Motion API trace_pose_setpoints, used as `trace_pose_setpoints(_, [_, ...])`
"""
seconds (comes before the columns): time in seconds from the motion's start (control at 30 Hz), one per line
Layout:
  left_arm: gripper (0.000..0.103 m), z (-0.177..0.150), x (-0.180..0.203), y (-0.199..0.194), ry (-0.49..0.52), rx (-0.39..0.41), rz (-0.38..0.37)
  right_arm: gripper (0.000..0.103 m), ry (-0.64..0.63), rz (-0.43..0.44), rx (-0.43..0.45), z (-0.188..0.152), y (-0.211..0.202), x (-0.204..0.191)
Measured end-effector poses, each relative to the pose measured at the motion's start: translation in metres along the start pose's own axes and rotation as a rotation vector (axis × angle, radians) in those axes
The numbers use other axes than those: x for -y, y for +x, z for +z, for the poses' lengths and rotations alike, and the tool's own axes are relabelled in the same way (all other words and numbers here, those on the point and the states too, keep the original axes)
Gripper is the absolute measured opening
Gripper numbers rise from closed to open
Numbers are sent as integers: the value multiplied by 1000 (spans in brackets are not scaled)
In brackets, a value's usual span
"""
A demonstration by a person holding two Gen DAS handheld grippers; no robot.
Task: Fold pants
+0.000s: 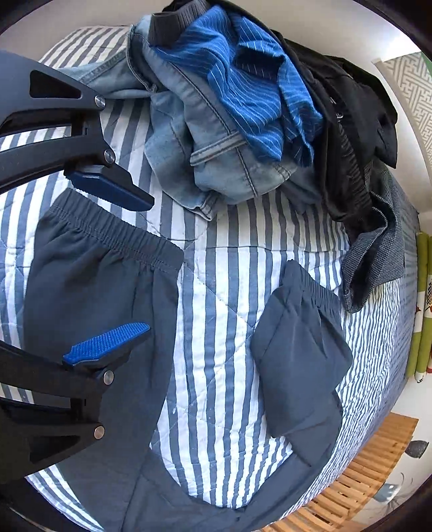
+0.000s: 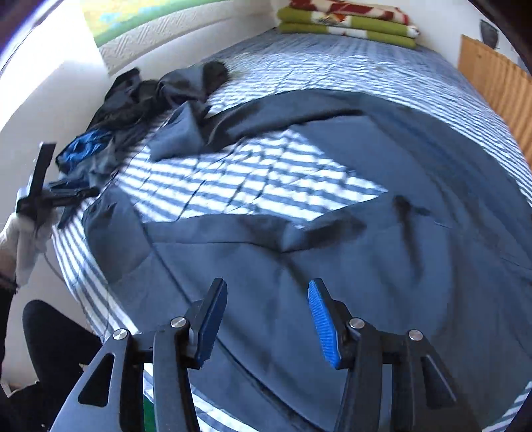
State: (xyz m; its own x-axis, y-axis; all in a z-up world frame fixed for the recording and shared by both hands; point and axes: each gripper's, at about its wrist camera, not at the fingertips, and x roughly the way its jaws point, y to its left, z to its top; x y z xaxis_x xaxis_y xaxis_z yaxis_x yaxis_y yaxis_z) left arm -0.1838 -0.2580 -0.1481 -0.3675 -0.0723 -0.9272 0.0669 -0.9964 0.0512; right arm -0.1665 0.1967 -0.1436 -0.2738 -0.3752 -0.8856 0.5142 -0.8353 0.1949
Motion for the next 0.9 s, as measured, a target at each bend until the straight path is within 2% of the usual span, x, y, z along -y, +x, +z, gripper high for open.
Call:
trace_pose_setpoints(0.17, [74, 8, 9, 23, -14, -18, -9, 47, -92, 34, -106, -9, 44, -44])
trace_pose_setpoints(0.2, [67, 7, 12, 27, -11, -16, -24, 47, -100, 36, -124, -12, 50, -50])
trace_pose_setpoints(0.23, [45, 7, 15, 31, -5, -18, -29, 47, -107, 39, -136, -14, 56, -52])
trace_pose_setpoints(0.27, [31, 5, 16, 35, 2, -23, -18, 47, -111, 40, -143, -17, 59, -54])
trace_pose_setpoints(0.37, [23, 0, 18, 28, 14, -3, -31, 47, -118, 35, -154, -20, 68, -58])
trace_pose_setpoints(0.43, [14, -5, 14, 12, 8, 20, -48, 47, -118, 30, -161, -21, 70, -58])
trace_pose_setpoints(0.5, [12, -13, 8, -15, 4, 64, -63, 46, -122, 42, -165, -22, 67, -59])
trace_pose_setpoints(0.57, [12, -27, 3, -47, 31, 113, -75, 38, -136, 62, -168, -24, 62, -62])
trace_pose_setpoints(0.63, [12, -48, -1, -76, 63, 148, -79, 35, -162, 79, -174, -29, 56, -67])
trace_pose_setpoints(0.73, [13, -85, -5, -102, 107, 145, -93, 19, -209, 101, -202, -41, 52, -79])
trace_pose_setpoints(0.8, [16, -112, -9, -108, 117, 103, -123, 16, -249, 118, -229, -51, 50, -87])
trace_pose_setpoints(0.87, [35, -138, -16, -115, 103, 54, -137, 16, -297, 139, -258, -64, 48, -97])
trace_pose_setpoints(0.9, [50, -150, -20, -121, 91, 45, -133, 16, -323, 149, -276, -69, 46, -103])
